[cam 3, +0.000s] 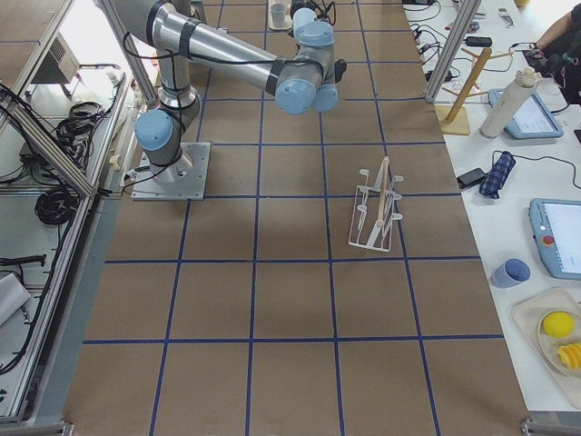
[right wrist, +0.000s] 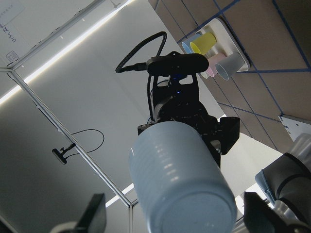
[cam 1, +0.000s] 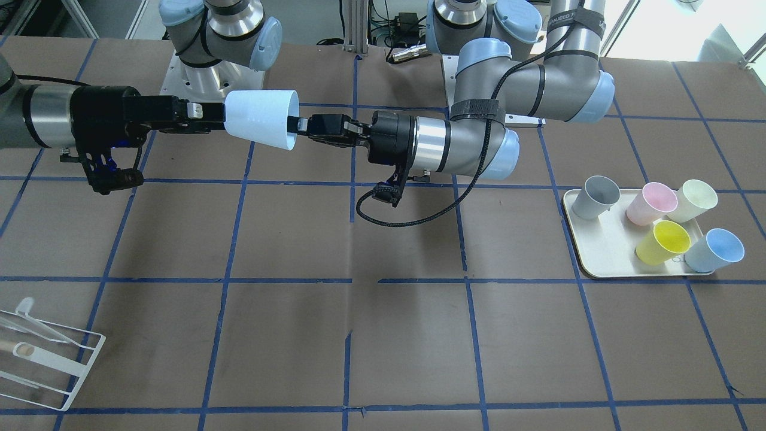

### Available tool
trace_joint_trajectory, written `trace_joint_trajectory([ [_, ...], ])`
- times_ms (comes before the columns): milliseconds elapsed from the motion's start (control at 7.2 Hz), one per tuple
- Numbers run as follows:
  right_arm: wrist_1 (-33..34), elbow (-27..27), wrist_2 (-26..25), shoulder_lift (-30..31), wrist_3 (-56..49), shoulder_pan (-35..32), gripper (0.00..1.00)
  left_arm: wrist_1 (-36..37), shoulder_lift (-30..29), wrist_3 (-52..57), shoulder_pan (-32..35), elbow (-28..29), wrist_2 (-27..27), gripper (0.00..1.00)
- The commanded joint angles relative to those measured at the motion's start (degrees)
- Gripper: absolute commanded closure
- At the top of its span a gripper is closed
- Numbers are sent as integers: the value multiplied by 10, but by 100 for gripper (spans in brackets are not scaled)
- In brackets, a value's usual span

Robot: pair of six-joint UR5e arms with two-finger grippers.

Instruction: Transfer IKEA cup to right arm and place on rack

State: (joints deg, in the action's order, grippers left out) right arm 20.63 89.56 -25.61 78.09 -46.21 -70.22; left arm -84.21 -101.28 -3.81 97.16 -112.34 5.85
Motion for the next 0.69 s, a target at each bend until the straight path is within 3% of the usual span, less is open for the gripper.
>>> trace_joint_trajectory([
  [0,-1,0,2,0,-1,-5,0,0,-2,0,1,0,1,100],
  [556,4,0,3,-2,0,-6,5,0,-5,-1,1,1,1,100],
])
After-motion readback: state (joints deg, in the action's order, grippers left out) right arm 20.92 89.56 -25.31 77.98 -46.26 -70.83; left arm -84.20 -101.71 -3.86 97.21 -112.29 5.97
